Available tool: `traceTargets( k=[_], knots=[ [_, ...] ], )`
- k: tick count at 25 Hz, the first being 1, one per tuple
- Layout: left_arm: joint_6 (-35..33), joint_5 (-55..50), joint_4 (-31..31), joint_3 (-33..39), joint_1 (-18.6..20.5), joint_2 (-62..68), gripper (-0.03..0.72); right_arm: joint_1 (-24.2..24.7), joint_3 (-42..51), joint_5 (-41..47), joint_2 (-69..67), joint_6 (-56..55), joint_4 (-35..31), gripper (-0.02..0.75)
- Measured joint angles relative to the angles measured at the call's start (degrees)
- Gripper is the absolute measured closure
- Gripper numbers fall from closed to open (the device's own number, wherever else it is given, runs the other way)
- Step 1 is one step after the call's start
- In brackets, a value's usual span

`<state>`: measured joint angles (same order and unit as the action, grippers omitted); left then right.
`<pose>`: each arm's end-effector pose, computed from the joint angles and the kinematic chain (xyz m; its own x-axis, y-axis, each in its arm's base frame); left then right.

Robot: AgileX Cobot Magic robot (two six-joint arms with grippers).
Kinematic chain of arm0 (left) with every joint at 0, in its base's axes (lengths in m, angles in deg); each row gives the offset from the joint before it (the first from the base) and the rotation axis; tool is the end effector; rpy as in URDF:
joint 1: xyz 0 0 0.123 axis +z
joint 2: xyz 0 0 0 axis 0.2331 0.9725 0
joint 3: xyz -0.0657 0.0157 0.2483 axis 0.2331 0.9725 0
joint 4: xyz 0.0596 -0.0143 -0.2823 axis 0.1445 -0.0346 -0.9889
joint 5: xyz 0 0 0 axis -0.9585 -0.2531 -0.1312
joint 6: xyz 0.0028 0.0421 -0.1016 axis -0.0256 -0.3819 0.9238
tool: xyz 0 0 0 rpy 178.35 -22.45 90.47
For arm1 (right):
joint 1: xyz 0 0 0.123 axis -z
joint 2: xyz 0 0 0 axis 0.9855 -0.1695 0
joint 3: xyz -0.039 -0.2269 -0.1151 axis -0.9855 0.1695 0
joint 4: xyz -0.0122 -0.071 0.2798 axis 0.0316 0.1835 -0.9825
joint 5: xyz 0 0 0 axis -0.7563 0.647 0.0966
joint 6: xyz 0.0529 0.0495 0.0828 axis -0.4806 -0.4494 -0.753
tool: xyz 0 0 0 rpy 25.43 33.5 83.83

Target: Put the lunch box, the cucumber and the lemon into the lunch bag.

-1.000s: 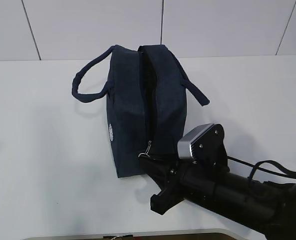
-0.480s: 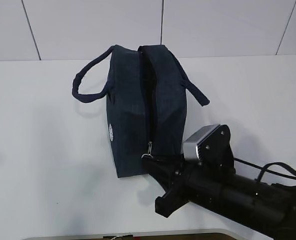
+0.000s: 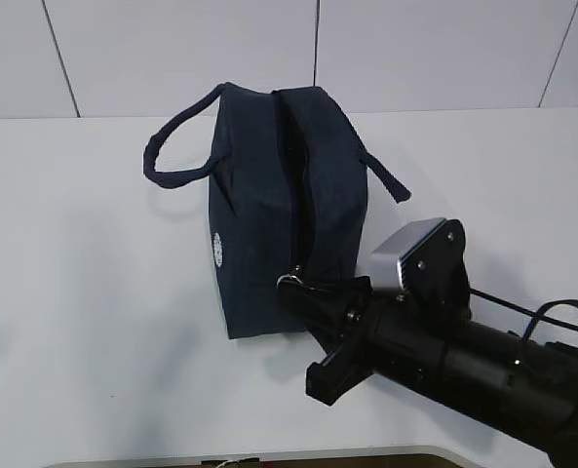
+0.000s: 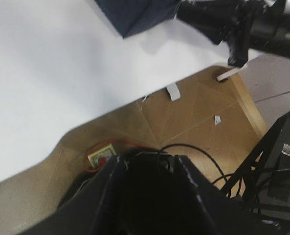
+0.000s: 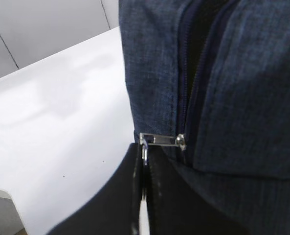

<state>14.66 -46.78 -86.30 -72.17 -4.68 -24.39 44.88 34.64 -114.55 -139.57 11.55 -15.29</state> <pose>0.1451 -0.0930 0.3311 -0.8332 0.1636 -0.5282 0.4065 0.8288 -0.3845 0.2334 0.1990 0.0705 -0.2179 -0.0310 -0.9755 -0.7413 0.6554 0.1448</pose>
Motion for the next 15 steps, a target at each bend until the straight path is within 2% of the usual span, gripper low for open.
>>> traceTargets(
  k=[5,15],
  knots=[
    [0.00,0.10,-0.24,3.51,0.00,0.00,0.445,0.00,0.00,6.97,3.67,0.00,0.10,0.733],
    [-0.45,0.31,-0.79,3.69,0.00,0.00,0.445,0.00,0.08,19.21,9.96,0.00,0.45,0.733]
  ],
)
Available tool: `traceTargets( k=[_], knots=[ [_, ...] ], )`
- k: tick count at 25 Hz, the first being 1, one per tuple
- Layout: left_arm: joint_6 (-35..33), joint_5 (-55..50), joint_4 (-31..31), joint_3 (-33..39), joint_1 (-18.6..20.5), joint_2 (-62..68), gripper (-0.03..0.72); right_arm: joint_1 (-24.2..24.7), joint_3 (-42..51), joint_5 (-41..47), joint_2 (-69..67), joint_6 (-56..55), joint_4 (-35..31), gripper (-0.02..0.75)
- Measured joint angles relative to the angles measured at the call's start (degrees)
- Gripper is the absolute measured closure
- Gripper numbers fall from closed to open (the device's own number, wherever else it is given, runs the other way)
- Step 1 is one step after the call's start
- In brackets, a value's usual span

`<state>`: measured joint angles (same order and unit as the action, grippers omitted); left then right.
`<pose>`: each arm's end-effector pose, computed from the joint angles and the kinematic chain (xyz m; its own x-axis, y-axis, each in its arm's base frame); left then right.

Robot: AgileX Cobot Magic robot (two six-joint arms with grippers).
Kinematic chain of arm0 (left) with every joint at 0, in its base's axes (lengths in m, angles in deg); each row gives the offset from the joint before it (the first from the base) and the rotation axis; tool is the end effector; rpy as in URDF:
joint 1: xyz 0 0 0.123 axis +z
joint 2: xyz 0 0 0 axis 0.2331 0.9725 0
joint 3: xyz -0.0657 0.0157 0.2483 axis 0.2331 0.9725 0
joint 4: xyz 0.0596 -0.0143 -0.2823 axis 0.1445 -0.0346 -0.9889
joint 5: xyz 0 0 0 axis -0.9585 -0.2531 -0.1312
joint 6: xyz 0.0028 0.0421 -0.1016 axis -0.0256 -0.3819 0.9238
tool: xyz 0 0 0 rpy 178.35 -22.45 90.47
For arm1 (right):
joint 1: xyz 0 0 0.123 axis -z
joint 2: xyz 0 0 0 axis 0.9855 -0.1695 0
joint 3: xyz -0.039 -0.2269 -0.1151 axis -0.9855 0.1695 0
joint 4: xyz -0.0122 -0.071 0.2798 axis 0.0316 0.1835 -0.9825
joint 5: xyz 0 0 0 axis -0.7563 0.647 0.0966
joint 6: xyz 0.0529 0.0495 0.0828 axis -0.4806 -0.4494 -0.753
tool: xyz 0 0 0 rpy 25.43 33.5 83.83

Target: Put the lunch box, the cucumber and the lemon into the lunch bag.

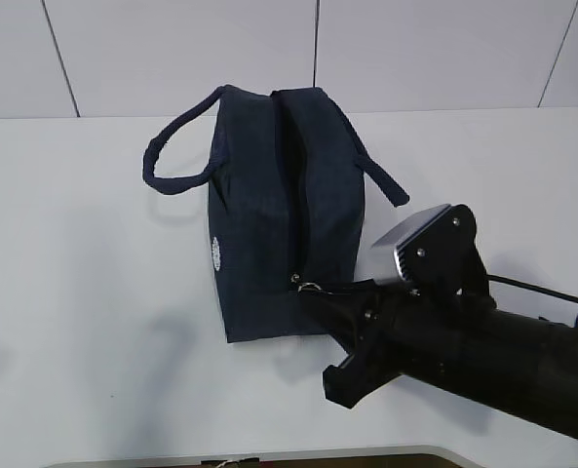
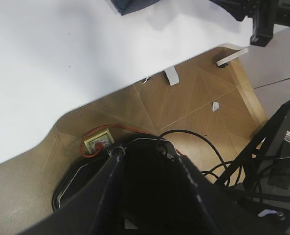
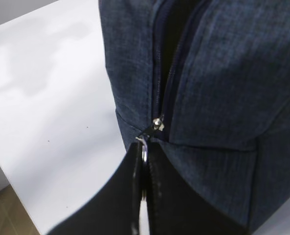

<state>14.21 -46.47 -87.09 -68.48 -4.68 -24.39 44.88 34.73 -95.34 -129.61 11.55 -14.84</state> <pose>0.1450 -0.0943 0.3106 -0.8606 0.1736 -0.4789 0.3900 0.8292 -0.4004 0.2356 0.1942 0.0877 -0.2884 -0.1775 -0.9409 -0.7149 0.6936 0.0883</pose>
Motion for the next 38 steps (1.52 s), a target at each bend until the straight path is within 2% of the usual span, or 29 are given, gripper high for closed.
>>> traceTargets(
  k=[5,9,17,24,29,38],
  knots=[
    [-0.12,0.04,0.30,0.00,0.00,0.00,0.437,0.00,0.04,2.20,3.27,0.00,0.48,0.733],
    [-0.21,2.82,2.79,0.80,0.00,0.00,0.374,0.00,0.27,4.09,5.46,0.00,1.66,0.733],
    [-4.04,11.53,5.02,7.05,0.00,0.00,0.342,0.00,-2.50,13.07,8.97,-1.84,6.11,0.733],
    [-9.23,22.12,4.81,12.60,0.00,0.00,0.341,0.00,-8.78,21.55,9.64,-10.26,14.29,0.733],
    [-15.03,27.73,0.96,15.20,0.00,0.11,0.340,0.00,-12.81,26.12,9.64,-17.07,20.51,0.733],
    [-21.30,34.00,-2.18,15.32,0.00,7.76,0.341,0.00,-18.92,31.02,9.68,-28.00,32.39,0.733]
  ],
)
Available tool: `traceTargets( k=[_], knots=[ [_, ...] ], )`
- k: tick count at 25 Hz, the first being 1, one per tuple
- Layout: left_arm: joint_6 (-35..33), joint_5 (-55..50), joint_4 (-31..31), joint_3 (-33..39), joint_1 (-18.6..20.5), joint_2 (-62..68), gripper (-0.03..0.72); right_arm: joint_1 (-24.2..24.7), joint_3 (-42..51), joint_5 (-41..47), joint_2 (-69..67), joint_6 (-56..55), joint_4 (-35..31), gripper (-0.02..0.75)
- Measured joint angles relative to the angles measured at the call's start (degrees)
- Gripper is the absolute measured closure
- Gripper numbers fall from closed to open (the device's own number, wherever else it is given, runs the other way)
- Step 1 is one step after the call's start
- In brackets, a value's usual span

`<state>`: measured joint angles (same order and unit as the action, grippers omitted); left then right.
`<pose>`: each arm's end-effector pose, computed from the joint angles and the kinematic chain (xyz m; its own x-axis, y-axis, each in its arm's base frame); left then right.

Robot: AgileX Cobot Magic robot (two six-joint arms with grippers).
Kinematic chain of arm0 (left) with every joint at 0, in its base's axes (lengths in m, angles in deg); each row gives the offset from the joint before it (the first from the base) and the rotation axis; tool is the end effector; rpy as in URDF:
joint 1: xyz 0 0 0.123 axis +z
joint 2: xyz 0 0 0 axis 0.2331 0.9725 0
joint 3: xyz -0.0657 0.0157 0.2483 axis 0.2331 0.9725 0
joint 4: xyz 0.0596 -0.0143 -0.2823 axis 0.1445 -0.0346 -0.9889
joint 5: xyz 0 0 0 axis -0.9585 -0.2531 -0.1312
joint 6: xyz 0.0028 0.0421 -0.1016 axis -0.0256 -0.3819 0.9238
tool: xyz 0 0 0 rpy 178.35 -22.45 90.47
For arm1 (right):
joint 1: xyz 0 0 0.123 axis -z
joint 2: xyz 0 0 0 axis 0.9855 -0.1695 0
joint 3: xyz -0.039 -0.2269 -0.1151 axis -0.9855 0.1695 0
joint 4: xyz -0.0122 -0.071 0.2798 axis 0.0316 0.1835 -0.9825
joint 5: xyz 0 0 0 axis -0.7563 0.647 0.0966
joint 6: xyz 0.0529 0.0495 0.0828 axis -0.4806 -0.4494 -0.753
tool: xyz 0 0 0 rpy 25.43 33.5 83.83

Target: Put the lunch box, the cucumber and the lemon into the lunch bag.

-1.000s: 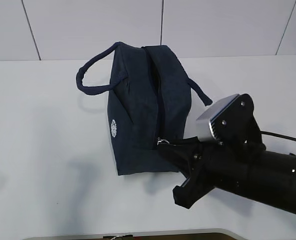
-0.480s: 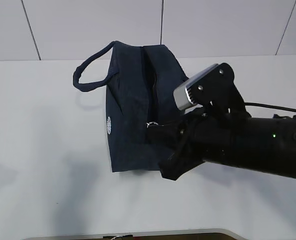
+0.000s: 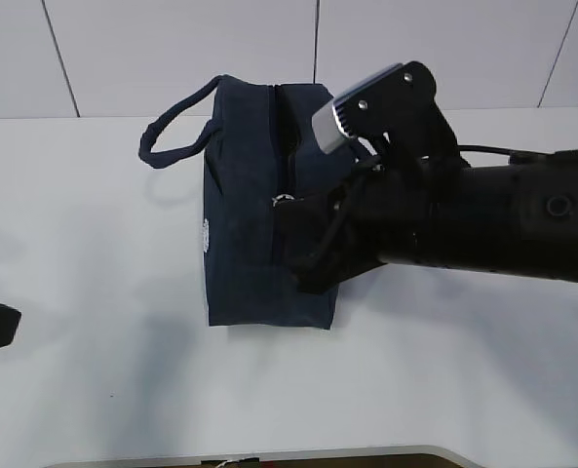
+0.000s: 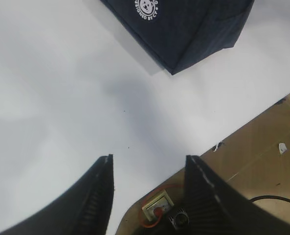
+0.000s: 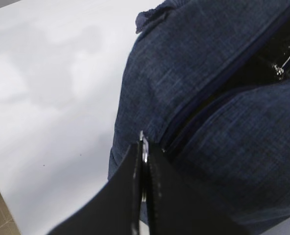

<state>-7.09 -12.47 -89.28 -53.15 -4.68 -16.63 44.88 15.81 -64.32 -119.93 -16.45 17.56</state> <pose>0.2025 -0.0990 0.2252 -0.6778 0.2395 -0.6951 0.4952 0.8475 -0.1909 0.2815 0.2247 0.1833 -0.2635 -0.3320 -0.9057 -0.7424 0.6693 -0.0293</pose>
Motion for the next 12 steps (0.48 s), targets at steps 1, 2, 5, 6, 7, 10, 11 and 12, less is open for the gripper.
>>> traceTargets(
  k=[1,2,5,6,7,10,11,12],
  knots=[
    [-1.58,0.86,-1.34,0.00,0.00,1.39,0.340,0.00,-0.73,0.57,0.10,-1.58,1.53,0.733],
    [-3.41,2.04,-2.76,0.00,0.00,2.83,0.340,0.00,-1.30,1.31,0.14,-2.71,3.33,0.733],
    [-8.65,5.23,-6.95,0.00,0.00,6.83,0.340,0.00,-3.19,2.62,0.29,-6.89,8.44,0.733],
    [-10.56,6.12,-8.19,0.00,0.00,8.35,0.340,0.00,-3.86,2.99,0.29,-8.45,10.34,0.733],
    [-12.23,6.97,-9.67,0.00,0.00,9.69,0.340,0.00,-4.52,3.14,0.29,-10.08,12.31,0.733],
    [-18.95,8.94,-15.09,0.00,0.00,14.61,0.340,0.00,-6.18,3.31,0.29,-15.01,17.58,0.733],
    [-20.97,9.64,-17.34,0.00,0.00,15.88,0.340,0.00,-6.59,3.31,0.29,-16.65,19.04,0.733],
    [-23.46,10.20,-19.76,0.00,0.00,17.26,0.340,0.00,-6.84,3.31,0.29,-18.17,20.18,0.733]
  ],
)
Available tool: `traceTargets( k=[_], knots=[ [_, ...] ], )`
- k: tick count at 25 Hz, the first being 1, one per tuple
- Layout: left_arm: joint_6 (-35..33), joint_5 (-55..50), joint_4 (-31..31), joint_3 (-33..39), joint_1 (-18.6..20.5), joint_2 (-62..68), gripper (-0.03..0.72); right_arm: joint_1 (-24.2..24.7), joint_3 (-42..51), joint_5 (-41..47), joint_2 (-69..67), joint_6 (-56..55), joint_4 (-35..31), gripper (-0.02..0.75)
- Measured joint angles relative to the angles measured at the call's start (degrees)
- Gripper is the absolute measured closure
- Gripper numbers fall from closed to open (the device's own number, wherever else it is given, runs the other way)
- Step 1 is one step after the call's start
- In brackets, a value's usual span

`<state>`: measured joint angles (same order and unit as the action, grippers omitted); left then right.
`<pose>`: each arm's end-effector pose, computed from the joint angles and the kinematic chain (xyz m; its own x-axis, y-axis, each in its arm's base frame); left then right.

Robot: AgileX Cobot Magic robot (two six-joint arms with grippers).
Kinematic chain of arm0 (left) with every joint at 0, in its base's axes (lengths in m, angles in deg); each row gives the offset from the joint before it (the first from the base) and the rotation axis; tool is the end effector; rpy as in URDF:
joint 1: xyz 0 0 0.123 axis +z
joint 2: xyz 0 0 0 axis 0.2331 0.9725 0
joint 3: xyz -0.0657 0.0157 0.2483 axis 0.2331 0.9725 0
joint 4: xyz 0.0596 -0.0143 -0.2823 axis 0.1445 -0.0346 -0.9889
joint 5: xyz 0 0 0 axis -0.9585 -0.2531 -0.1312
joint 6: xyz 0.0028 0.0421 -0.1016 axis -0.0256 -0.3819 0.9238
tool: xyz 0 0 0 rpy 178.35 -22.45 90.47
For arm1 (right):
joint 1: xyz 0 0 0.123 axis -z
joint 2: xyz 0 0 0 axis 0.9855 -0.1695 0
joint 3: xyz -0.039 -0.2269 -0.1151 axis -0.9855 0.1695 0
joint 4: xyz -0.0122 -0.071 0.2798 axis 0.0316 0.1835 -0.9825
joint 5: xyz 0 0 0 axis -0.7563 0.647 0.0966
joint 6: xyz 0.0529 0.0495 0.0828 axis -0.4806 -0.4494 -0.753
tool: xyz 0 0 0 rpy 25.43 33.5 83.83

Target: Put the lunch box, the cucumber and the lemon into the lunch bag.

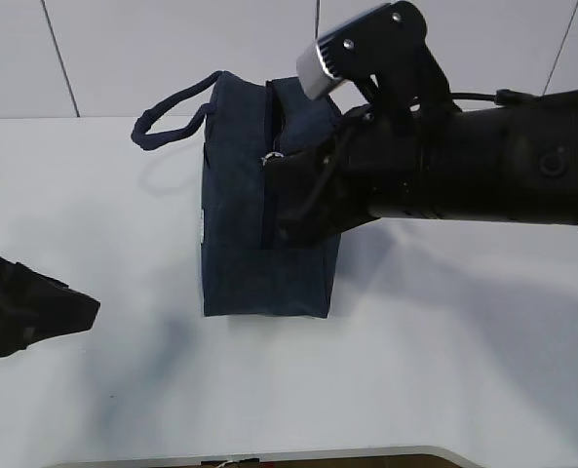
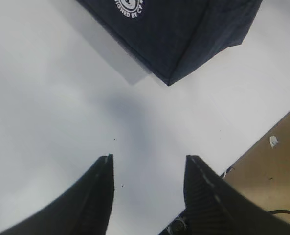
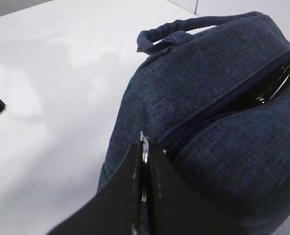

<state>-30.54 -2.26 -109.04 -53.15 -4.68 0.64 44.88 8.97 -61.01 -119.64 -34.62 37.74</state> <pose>0.2402 -0.1181 0.1713 -0.6844 0.2765 -0.6747 0.5430 0.8108 -0.2185 0.2957 0.2337 0.2178 -0.2105 -0.3477 -0.9137 -0.7468 0.6604 -0.0792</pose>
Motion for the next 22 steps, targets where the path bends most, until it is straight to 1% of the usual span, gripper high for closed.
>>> traceTargets(
  k=[2,4,7,10,13,17,22],
  knots=[
    [-4.98,1.41,-4.80,0.00,-0.13,2.24,0.340,0.00,0.00,0.00,0.00,-2.52,2.21,0.733],
    [-9.86,3.26,-9.63,0.00,-1.15,3.48,0.340,0.00,0.00,0.00,0.00,-4.83,4.27,0.733],
    [-15.79,6.24,-15.89,0.00,-4.15,4.95,0.340,0.00,0.00,0.00,0.00,-7.45,6.94,0.733],
    [-21.03,9.56,-21.21,0.00,-8.48,6.22,0.340,0.00,0.00,-0.23,0.00,-8.45,8.53,0.733],
    [-22.76,13.49,-24.12,-0.28,-11.81,8.05,0.340,0.00,0.00,-0.62,0.00,-8.84,8.95,0.733],
    [-23.10,16.30,-25.24,-2.71,-14.94,11.54,0.340,0.00,0.00,-1.52,0.00,-9.69,9.14,0.733],
    [-23.31,19.09,-26.51,-6.59,-17.13,16.56,0.340,0.00,0.00,-1.65,0.00,-10.15,9.27,0.733]
  ],
)
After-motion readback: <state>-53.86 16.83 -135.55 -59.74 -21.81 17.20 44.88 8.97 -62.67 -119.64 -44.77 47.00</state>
